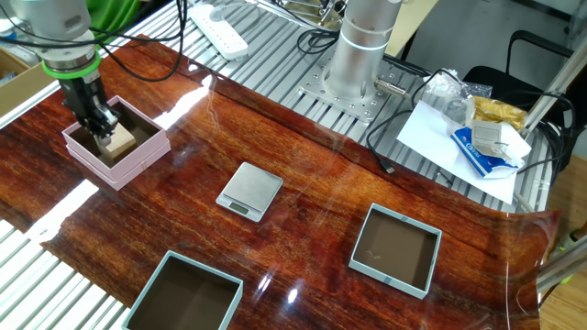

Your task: Move an object from one box to another

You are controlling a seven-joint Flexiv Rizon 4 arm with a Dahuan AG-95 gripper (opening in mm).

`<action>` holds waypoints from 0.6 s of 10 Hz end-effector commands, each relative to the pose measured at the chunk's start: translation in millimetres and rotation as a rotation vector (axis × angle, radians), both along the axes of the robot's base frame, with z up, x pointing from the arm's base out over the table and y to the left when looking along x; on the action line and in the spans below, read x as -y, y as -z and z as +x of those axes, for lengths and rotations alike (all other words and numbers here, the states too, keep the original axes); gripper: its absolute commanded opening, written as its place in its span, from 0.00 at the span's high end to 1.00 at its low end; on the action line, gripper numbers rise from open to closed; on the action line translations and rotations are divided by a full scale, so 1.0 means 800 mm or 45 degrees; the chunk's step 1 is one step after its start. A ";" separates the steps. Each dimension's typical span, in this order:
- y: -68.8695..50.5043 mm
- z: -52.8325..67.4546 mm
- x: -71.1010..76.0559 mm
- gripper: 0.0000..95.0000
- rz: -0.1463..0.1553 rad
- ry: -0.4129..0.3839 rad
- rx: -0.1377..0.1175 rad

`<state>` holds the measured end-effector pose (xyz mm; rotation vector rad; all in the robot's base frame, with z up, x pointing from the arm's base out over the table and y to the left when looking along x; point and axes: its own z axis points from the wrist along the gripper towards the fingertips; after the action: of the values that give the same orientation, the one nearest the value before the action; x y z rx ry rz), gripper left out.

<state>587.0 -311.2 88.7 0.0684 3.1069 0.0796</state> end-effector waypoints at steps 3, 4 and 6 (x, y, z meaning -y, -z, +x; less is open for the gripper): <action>-0.001 -0.001 0.001 1.00 0.033 0.027 -0.001; -0.001 -0.001 0.001 1.00 0.028 0.028 0.003; -0.001 -0.001 0.001 1.00 0.030 0.055 0.010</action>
<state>590.0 -312.6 88.1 0.1322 3.0972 0.1218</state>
